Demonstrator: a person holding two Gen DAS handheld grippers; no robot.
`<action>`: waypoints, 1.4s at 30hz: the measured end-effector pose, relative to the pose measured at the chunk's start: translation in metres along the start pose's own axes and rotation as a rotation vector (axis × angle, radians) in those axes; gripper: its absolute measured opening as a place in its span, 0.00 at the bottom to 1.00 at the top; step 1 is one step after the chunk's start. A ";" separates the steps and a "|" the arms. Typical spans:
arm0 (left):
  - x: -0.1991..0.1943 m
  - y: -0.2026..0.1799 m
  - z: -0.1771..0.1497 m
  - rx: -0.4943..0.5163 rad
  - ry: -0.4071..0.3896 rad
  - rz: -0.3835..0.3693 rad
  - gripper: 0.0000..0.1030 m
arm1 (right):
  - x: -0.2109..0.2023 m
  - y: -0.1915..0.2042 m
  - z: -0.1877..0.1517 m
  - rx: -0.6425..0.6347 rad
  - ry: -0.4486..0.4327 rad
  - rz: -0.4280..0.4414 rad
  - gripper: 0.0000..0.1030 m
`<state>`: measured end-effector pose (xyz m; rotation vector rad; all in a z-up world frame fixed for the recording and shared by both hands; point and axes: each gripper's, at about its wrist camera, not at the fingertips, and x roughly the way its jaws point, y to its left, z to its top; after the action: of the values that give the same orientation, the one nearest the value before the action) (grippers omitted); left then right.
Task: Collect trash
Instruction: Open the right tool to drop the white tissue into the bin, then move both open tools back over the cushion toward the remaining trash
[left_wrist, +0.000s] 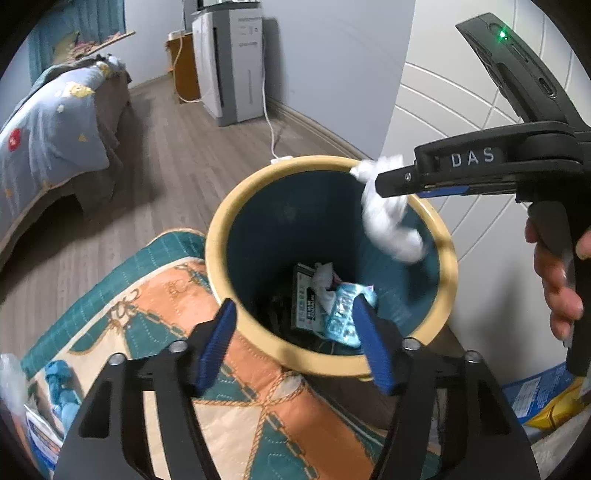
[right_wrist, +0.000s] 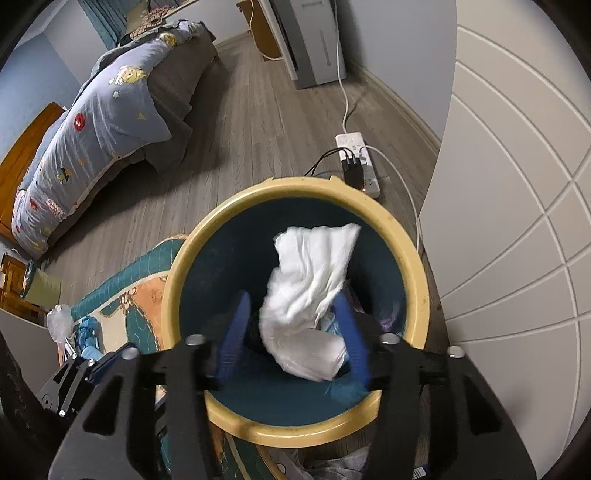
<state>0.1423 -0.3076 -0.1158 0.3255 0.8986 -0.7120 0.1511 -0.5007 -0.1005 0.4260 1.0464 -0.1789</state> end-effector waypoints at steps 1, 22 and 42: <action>-0.001 0.001 -0.001 -0.003 -0.004 0.003 0.72 | -0.001 0.000 0.000 0.002 -0.002 -0.002 0.54; -0.124 0.064 -0.029 -0.080 -0.083 0.196 0.93 | -0.030 0.074 -0.005 -0.118 -0.069 0.005 0.94; -0.224 0.160 -0.115 -0.354 -0.144 0.352 0.95 | -0.070 0.170 -0.038 -0.325 -0.163 -0.047 0.94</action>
<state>0.0897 -0.0337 -0.0088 0.1095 0.7868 -0.2402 0.1439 -0.3351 -0.0128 0.0906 0.9053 -0.0814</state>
